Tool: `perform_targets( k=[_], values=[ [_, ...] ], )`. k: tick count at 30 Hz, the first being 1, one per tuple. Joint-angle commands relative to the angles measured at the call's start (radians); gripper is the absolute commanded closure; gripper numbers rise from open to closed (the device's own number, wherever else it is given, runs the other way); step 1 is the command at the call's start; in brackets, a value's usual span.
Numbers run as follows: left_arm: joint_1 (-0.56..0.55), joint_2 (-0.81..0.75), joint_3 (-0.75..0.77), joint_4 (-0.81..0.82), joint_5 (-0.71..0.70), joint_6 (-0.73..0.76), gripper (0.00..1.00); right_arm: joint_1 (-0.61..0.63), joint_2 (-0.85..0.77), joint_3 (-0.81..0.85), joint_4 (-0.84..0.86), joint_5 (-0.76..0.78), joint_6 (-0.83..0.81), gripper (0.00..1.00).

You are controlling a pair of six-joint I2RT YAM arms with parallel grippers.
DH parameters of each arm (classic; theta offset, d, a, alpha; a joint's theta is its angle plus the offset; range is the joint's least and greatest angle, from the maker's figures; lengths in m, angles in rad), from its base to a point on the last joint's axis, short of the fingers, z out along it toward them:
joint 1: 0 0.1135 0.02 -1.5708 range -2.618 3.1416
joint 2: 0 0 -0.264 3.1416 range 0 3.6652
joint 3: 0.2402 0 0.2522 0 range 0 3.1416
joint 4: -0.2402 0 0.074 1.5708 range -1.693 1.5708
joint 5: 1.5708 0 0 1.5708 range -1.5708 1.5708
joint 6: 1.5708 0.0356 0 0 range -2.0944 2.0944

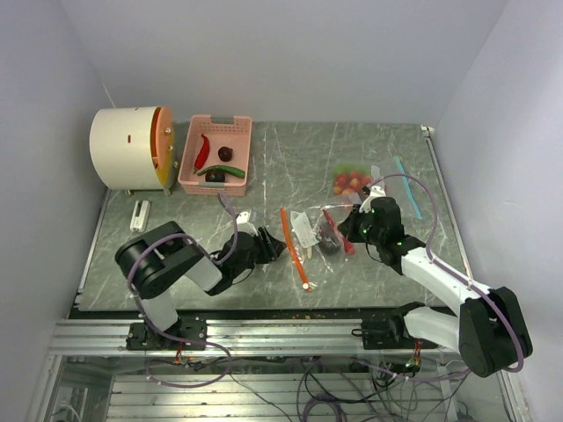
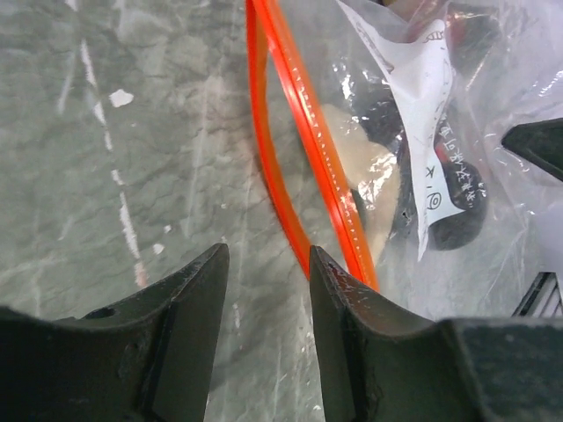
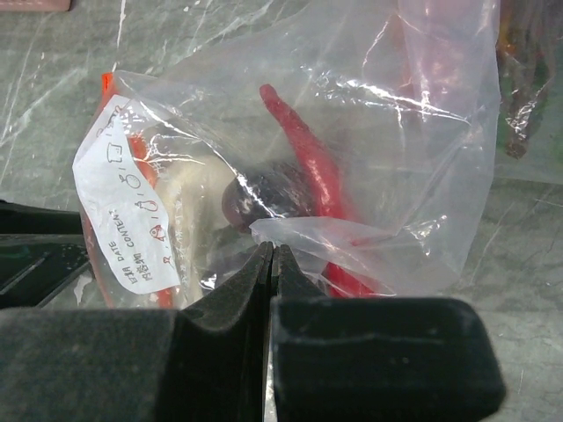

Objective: Open the zip-top bag and remove the fake food
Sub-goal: Pick up the fake vegetable from the zipper food storage bag.

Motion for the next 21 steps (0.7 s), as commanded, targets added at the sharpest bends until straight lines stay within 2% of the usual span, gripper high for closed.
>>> perform_targets(
  k=[1,7,12,19,21],
  values=[
    [-0.018,0.122,0.019,0.219,0.063,-0.052,0.47,-0.005,-0.019,0.016,0.008,0.012,0.002,1.00],
    [-0.029,0.248,0.041,0.356,0.097,-0.078,0.52,-0.005,-0.021,0.008,0.006,0.015,0.003,1.00],
    [-0.035,0.253,0.047,0.375,0.112,-0.077,0.67,-0.004,-0.017,0.004,0.011,0.016,0.004,1.00],
    [-0.046,0.230,0.076,0.385,0.143,-0.055,0.68,-0.005,-0.007,-0.004,0.024,0.006,0.008,1.00],
    [-0.049,0.222,0.101,0.345,0.159,-0.042,0.67,-0.005,-0.013,-0.006,0.020,0.007,0.008,1.00]
  ],
)
